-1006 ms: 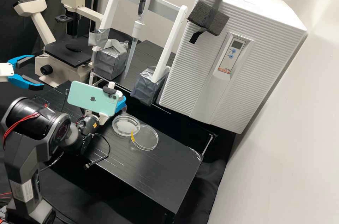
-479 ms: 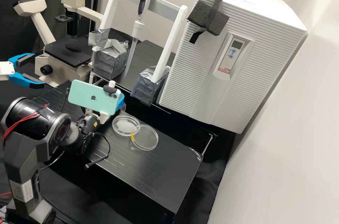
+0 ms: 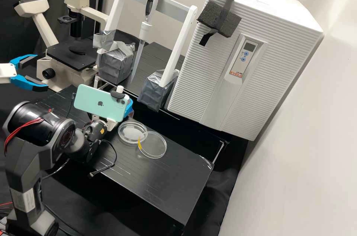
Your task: Open the bottle
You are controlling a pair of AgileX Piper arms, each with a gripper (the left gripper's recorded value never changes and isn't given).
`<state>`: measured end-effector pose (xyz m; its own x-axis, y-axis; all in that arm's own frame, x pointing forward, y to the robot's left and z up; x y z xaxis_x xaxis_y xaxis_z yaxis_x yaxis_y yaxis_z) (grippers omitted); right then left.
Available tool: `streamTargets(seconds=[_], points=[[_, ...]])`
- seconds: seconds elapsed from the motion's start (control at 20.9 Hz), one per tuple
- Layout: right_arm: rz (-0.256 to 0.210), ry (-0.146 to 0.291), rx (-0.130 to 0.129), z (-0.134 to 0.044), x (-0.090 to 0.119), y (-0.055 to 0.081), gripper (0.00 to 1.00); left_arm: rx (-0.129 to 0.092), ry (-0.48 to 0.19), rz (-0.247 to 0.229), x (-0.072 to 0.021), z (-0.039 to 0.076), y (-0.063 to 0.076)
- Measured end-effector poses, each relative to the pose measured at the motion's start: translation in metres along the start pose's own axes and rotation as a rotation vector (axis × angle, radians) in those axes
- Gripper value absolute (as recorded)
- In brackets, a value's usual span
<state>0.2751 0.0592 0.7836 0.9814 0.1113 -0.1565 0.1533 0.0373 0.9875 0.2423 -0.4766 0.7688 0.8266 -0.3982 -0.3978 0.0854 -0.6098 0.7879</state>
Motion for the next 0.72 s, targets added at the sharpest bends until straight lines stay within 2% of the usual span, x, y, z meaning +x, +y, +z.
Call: streamTargets(seconds=[0.24,0.43,0.72], points=[[0.004,-0.004,0.0,0.0012,0.0,0.0012,0.0,0.002,-0.002,0.011,0.0026,0.0004,0.0023],[0.007,-0.007,0.014,0.0023,-0.0001,0.0022,0.0,0.001,0.001,0.014,0.0029,0.0,0.0028],[0.011,0.001,0.011,0.0004,-0.0015,0.0036,0.0,0.001,-0.006,0.013,0.0036,0.0018,0.0025]])
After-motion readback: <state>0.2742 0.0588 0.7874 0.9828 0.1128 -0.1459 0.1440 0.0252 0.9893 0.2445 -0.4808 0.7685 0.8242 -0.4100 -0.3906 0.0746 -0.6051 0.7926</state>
